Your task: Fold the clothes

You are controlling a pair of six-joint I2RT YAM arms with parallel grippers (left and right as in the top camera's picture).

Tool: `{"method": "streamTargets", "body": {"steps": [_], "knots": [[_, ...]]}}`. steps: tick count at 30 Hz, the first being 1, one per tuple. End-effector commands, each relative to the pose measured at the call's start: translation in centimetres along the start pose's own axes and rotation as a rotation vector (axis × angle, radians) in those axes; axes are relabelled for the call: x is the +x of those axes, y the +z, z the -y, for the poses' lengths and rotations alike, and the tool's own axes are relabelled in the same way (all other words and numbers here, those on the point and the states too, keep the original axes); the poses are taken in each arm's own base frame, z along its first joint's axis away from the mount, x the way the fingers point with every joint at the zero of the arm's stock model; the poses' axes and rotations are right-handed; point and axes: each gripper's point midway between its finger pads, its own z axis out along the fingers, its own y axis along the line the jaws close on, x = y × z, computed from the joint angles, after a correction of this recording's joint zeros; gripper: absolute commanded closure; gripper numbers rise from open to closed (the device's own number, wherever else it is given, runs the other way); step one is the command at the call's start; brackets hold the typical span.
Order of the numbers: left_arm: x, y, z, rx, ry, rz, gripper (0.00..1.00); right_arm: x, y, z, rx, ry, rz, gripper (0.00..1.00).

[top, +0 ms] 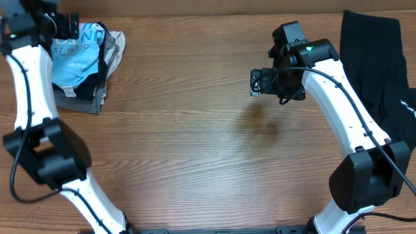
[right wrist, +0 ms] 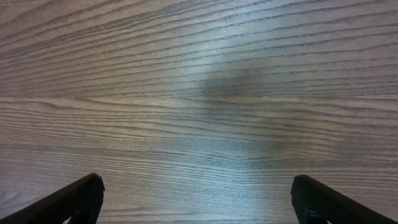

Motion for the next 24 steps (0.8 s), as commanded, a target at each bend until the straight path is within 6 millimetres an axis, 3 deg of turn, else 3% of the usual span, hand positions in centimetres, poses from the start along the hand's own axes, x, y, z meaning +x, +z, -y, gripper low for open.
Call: {"method": "streamTargets", "body": {"steps": [1, 4, 9, 13, 15, 18, 21, 24], "knots": [[3.3, 2.9, -0.6, -0.061, 0.009, -0.088, 0.0, -0.7, -1.5, -0.4, -0.019, -0.006, 0.045, 0.0], [6.2, 5.6, 0.7, 0.003, -0.006, -0.139, 0.0, -0.7, -1.5, -0.4, -0.019, -0.006, 0.046, 0.0], [12.9, 9.9, 3.0, 0.056, -0.068, -0.282, 0.0, -0.6, -1.5, -0.3, -0.017, -0.005, 0.041, 0.0], [15.6, 10.8, 1.9, -0.003, -0.119, -0.343, 0.0, -0.2, -1.5, -0.2, -0.012, -0.003, 0.024, 0.0], [15.3, 10.5, 0.8, -0.02, -0.127, -0.331, 0.0, -0.1, -1.5, -0.2, -0.012, -0.003, 0.024, 0.0], [13.1, 9.0, -1.3, -0.056, -0.156, -0.284, 0.0, -0.2, -1.5, -0.2, -0.013, -0.004, 0.028, 0.0], [9.4, 6.3, -3.5, -0.088, -0.173, -0.217, 0.0, -0.5, -1.8, -0.3, -0.015, -0.013, 0.038, 0.0], [4.7, 2.1, -5.2, -0.117, -0.171, -0.147, 0.0, -1.3, -3.3, -0.3, 0.001, -0.034, 0.073, 0.0]]}}
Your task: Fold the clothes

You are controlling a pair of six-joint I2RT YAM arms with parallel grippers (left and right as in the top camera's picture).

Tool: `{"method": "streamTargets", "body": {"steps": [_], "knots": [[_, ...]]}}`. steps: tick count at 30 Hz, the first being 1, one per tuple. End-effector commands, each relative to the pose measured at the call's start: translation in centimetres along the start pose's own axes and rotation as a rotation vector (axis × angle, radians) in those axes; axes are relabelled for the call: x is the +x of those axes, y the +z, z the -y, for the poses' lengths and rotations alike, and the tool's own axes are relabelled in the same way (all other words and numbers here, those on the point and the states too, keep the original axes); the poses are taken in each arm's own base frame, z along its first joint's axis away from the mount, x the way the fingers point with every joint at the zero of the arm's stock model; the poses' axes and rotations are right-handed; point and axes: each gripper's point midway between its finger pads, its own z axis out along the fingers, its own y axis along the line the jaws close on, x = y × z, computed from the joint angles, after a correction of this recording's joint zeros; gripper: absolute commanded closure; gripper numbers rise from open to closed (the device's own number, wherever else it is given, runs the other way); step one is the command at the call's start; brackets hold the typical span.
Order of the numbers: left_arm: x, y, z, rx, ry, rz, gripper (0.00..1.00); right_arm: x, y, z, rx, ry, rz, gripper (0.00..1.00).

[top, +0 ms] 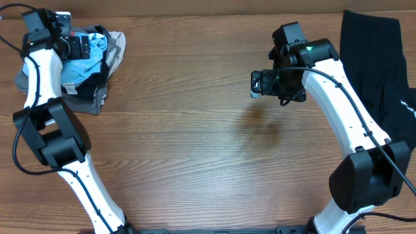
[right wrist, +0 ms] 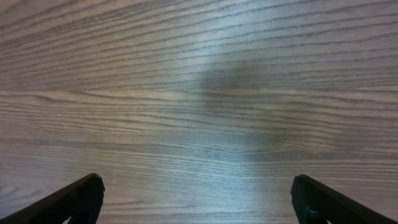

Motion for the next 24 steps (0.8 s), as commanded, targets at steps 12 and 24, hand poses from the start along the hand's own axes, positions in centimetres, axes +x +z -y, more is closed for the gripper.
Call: {"method": "streamTargets", "body": {"steps": [12, 24], "knots": [[-10.9, -27.9, -4.9, -0.197, -0.031, 0.317, 0.0, -3.2, -22.3, -0.2, 0.061, -0.027, 0.472, 0.0], [-10.8, -31.4, -4.5, -0.205, -0.029, 0.34, 0.0, 6.2, -39.0, -2.8, -0.262, -0.127, 0.911, 0.0]]}}
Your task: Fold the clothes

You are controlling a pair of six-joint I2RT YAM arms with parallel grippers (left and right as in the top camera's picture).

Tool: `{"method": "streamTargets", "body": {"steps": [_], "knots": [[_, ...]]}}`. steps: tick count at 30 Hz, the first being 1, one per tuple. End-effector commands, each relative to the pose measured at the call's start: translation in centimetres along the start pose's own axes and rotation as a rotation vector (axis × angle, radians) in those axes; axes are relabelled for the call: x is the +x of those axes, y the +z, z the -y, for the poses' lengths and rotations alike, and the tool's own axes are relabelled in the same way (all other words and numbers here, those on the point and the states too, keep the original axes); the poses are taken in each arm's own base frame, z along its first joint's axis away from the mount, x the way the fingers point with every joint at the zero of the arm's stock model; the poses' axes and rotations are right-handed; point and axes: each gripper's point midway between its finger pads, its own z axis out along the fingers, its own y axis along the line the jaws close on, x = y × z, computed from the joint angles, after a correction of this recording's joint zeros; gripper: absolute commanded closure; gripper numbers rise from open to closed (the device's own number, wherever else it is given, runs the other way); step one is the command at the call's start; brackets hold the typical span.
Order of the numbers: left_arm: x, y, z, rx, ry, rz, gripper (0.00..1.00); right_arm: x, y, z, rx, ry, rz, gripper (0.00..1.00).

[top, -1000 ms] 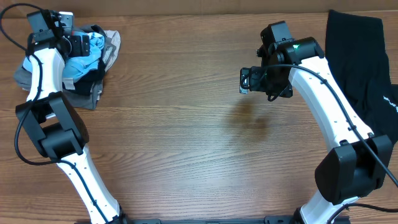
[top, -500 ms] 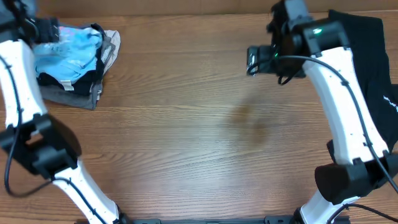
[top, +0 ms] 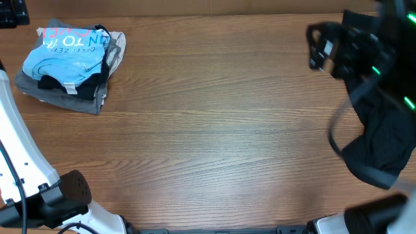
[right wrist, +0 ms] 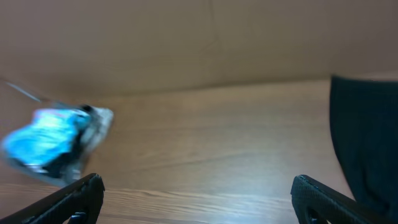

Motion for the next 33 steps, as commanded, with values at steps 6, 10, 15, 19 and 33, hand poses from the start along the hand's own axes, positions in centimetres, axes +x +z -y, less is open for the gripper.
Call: {"method": "streamTargets", "body": {"steps": [6, 10, 15, 19, 33], "knots": [[2.9, 1.2, 0.9, 0.028, -0.006, -0.112, 0.0, 0.5, -9.1, -3.0, -0.218, -0.018, 0.14, 0.0], [4.0, 1.0, 1.2, 0.041, -0.006, -0.156, 0.0, 0.7, -10.8, -2.9, -0.228, -0.021, 0.175, 0.0], [4.9, 0.9, 1.4, 0.052, -0.006, -0.192, 0.0, 0.7, -11.3, -2.9, -0.229, -0.025, 0.186, 0.0], [5.1, 0.8, 1.5, 0.055, -0.007, -0.204, 0.0, 0.6, -10.4, -1.5, -0.144, -0.064, 0.184, 0.0], [5.2, 0.8, 1.5, 0.055, -0.007, -0.204, 0.0, -0.8, -2.4, 3.7, 0.049, -0.015, 0.387, 0.0]]}}
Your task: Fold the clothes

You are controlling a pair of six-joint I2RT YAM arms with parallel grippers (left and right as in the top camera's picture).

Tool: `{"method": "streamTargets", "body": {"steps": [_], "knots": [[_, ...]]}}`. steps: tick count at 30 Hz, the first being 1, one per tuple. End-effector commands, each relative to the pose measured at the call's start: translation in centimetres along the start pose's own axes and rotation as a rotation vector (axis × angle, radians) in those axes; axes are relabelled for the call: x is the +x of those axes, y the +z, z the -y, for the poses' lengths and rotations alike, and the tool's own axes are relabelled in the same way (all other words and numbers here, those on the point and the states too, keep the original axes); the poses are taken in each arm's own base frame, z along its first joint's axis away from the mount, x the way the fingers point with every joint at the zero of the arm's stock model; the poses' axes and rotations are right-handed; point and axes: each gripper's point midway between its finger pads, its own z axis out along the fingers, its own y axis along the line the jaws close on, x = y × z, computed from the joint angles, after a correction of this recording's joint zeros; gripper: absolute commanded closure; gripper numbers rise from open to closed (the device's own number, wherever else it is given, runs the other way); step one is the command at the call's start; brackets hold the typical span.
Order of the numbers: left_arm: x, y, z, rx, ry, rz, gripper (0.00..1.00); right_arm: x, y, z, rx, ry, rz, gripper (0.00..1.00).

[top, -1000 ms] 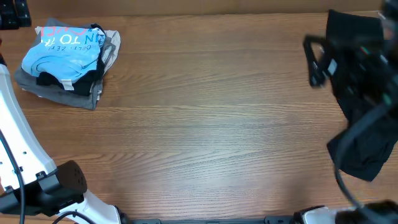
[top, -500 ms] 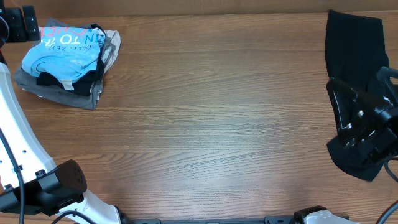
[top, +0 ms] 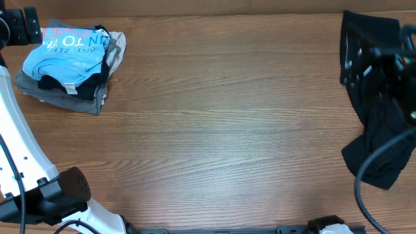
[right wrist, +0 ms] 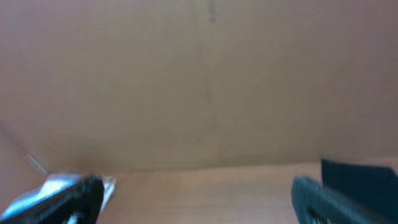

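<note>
A stack of folded clothes (top: 65, 62) with a light blue shirt on top lies at the table's far left; it also shows, blurred, in the right wrist view as the pile (right wrist: 37, 194). A crumpled black garment (top: 380, 130) lies along the right edge, and shows in the wrist view as the black cloth (right wrist: 360, 174). My right arm (top: 390, 62) is a blur above the black garment. The right gripper (right wrist: 198, 185) is open and empty, and its camera faces the back wall. My left gripper (top: 26, 32) hangs at the far left corner beside the pile; its fingers are not readable.
A brown back wall (right wrist: 205, 81) rises behind the wooden table (top: 221, 130). The white left arm link (top: 16, 149) runs down the left edge.
The right arm has moved further right and is now over the black garment, with its camera tipped higher toward the wall. The left gripper has shifted slightly at the far left corner.
First the left gripper was over the folded pile and the right gripper hung open over bare table. Then the left gripper was on the blue shirt. Later it was off in the corner, the shirt lay flat, and the right arm was at the right, now over the black garment.
</note>
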Motion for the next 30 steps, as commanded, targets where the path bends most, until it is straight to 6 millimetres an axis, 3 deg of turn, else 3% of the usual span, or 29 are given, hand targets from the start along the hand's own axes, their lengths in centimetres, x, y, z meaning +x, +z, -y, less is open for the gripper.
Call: {"method": "streamTargets", "body": {"steps": [1, 9, 16, 24, 30], "knots": [[0.2, 0.4, 0.1, 0.0, -0.006, -0.008, 0.0, 3.2, 0.4, 1.9, 0.039, 0.002, 0.014, 0.0], [0.2, 0.4, 0.1, 0.0, -0.006, -0.009, 0.0, 13.7, 2.4, 5.7, 0.066, 0.01, 0.045, 0.0], [0.2, 0.4, 0.1, -0.001, -0.005, -0.009, 0.0, 22.7, 1.8, 7.7, 0.04, 0.008, 0.11, 0.0], [0.2, 0.4, 0.1, 0.0, -0.006, -0.009, 0.0, 29.8, 1.3, 8.9, 0.013, 0.004, 0.135, 0.0], [0.2, 0.4, 0.1, 0.0, -0.006, -0.009, 0.0, 33.2, 1.2, 8.1, -0.072, -0.004, 0.133, 0.0]]}}
